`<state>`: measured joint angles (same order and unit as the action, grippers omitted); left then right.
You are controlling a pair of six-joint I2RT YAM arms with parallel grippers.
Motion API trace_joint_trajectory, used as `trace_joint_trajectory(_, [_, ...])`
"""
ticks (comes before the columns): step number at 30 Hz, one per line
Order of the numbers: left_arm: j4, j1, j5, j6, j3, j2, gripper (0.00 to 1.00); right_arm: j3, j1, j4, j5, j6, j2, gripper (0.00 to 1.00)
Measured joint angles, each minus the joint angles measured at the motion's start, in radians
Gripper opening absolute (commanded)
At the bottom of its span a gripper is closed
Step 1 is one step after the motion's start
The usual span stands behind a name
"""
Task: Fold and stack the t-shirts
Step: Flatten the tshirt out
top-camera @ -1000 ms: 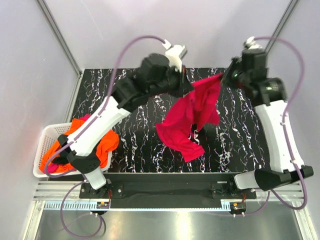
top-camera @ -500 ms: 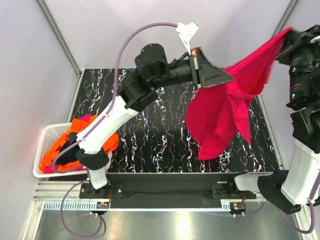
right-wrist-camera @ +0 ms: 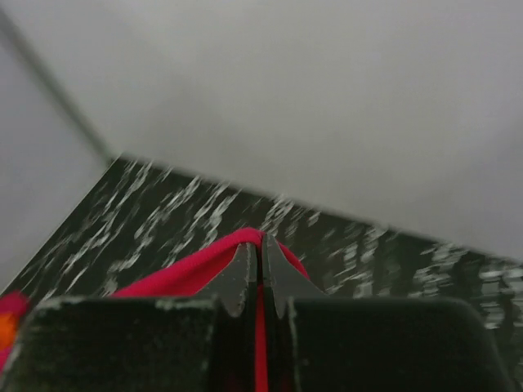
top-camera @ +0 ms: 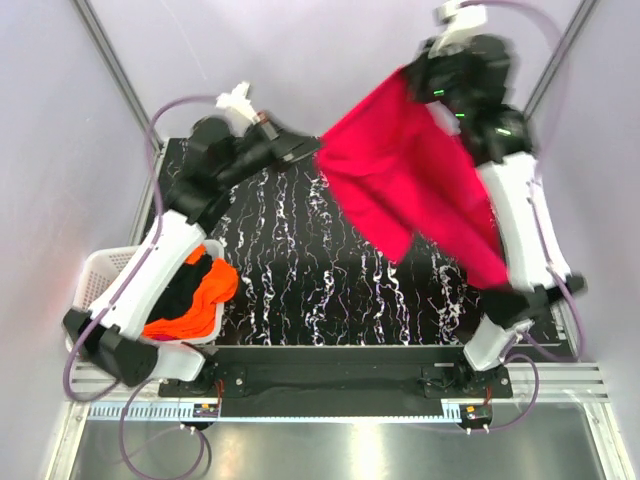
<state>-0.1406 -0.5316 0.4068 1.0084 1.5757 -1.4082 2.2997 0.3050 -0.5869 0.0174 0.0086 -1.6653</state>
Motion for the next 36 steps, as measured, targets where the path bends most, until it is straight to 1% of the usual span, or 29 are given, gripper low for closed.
trace_joint_trajectory(2, [-0.024, 0.105, -0.013, -0.002, -0.18, 0.097, 0.0, -0.066, 0.016, 0.026, -0.151, 0.083, -0.095, 0.0])
trace_joint_trajectory(4, [-0.07, 0.158, -0.035, -0.018, -0.311, 0.143, 0.0, -0.132, 0.032, 0.074, -0.284, 0.17, -0.202, 0.0])
trace_joint_trajectory(5, [-0.086, 0.169, -0.045, -0.031, -0.37, 0.148, 0.0, -0.164, 0.041, 0.099, -0.327, 0.208, -0.249, 0.0])
trace_joint_trajectory(8, [-0.144, 0.184, -0.09, -0.063, -0.522, 0.138, 0.0, -0.249, 0.072, 0.141, -0.407, 0.283, -0.367, 0.05])
trace_joint_trajectory(10, [-0.203, 0.193, -0.119, -0.089, -0.587, 0.12, 0.01, -0.299, 0.101, 0.158, -0.441, 0.327, -0.437, 0.09])
trace_joint_trajectory(11, [-0.239, 0.199, -0.138, -0.104, -0.601, 0.108, 0.06, -0.319, 0.113, 0.166, -0.457, 0.346, -0.466, 0.12])
trace_joint_trajectory(12, [-0.267, 0.201, -0.154, -0.119, -0.605, 0.099, 0.2, -0.337, 0.121, 0.172, -0.468, 0.364, -0.491, 0.21])
trace_joint_trajectory(14, [-0.332, 0.206, -0.196, -0.162, -0.604, 0.09, 0.3, -0.352, 0.125, 0.172, -0.471, 0.391, -0.529, 0.27])
trace_joint_trajectory(15, [-0.379, 0.209, -0.218, -0.181, -0.603, 0.093, 0.37, -0.35, 0.119, 0.171, -0.467, 0.393, -0.541, 0.34])
trace_joint_trajectory(16, [-0.424, 0.209, -0.238, -0.197, -0.601, 0.093, 0.5, -0.339, 0.108, 0.161, -0.463, 0.397, -0.549, 0.51])
trace_joint_trajectory(17, [-0.46, 0.209, -0.259, -0.216, -0.6, 0.093, 0.55, -0.326, 0.097, 0.147, -0.46, 0.401, -0.554, 0.54])
trace_joint_trajectory(18, [-0.488, 0.209, -0.275, -0.224, -0.598, 0.093, 0.56, -0.309, 0.084, 0.131, -0.455, 0.397, -0.556, 0.57])
trace_joint_trajectory(19, [-0.521, 0.209, -0.294, -0.235, -0.592, 0.094, 0.57, -0.292, 0.073, 0.111, -0.452, 0.394, -0.555, 0.62])
trace_joint_trajectory(23, [-0.601, 0.209, -0.36, -0.288, -0.537, 0.1, 0.66, -0.262, 0.039, 0.017, -0.421, 0.374, -0.532, 0.64])
trace_joint_trajectory(25, [-0.618, 0.205, -0.378, -0.331, -0.477, 0.088, 0.67, -0.29, 0.026, -0.026, -0.386, 0.368, -0.5, 0.65])
trace_joint_trajectory(27, [-0.627, 0.195, -0.397, -0.372, -0.39, 0.046, 0.69, -0.369, 0.01, -0.052, -0.348, 0.369, -0.439, 0.65])
trace_joint_trajectory(30, [-0.613, 0.132, -0.463, -0.453, -0.209, -0.109, 0.69, -0.517, -0.047, -0.089, -0.288, 0.389, -0.339, 0.66])
trace_joint_trajectory(32, [-0.6, 0.064, -0.524, -0.508, -0.085, -0.238, 0.69, -0.602, -0.114, -0.114, -0.239, 0.409, -0.29, 0.66])
trace_joint_trajectory(35, [-0.575, -0.023, -0.598, -0.567, 0.078, -0.435, 0.68, -0.684, -0.217, -0.135, -0.166, 0.447, -0.258, 0.67])
trace_joint_trajectory(36, [-0.569, -0.046, -0.618, -0.581, 0.127, -0.5, 0.7, -0.703, -0.248, -0.143, -0.142, 0.459, -0.256, 0.68])
